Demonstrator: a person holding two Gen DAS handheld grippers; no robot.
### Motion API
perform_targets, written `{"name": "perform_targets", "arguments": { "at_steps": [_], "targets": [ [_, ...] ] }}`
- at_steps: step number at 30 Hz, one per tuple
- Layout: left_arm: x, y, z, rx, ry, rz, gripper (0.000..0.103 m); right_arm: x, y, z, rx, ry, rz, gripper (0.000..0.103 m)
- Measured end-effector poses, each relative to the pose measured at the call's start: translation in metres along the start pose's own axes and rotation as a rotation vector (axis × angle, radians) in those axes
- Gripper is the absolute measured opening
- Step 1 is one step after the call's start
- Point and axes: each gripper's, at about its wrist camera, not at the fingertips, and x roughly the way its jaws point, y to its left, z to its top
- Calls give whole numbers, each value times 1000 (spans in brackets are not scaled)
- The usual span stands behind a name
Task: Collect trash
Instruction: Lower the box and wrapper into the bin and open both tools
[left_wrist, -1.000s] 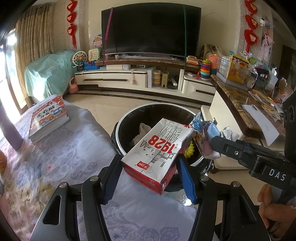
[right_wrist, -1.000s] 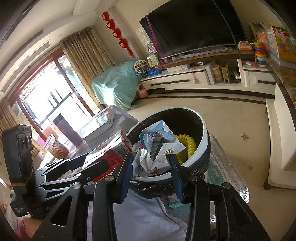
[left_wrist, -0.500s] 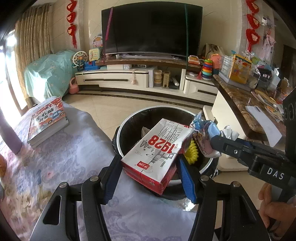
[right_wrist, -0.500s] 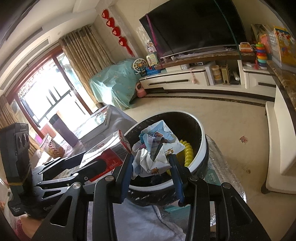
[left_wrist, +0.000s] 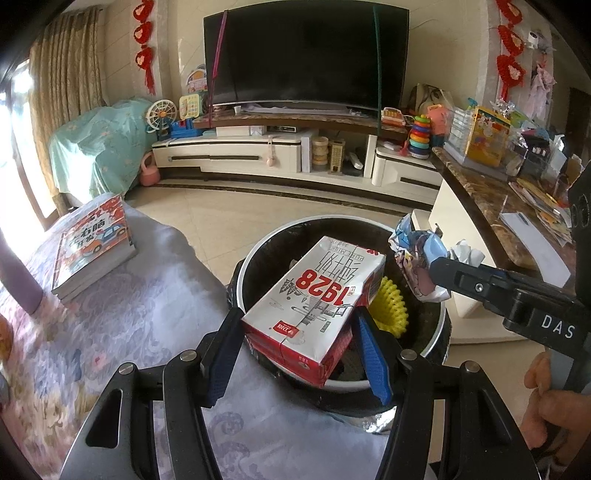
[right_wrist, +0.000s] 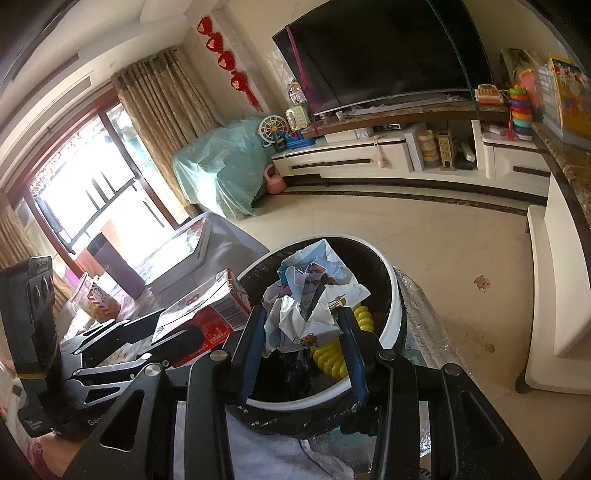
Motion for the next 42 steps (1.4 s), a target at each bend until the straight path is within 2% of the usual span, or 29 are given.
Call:
{"name": "perform_targets", "arguments": {
  "at_steps": [31, 42],
  "targets": [
    [28, -10, 21, 23, 36, 26, 58, 18, -7, 14, 13, 31, -9, 41],
    [38, -8, 29, 8, 61, 13, 57, 26, -10, 17, 16, 47, -10, 42]
  ]
}}
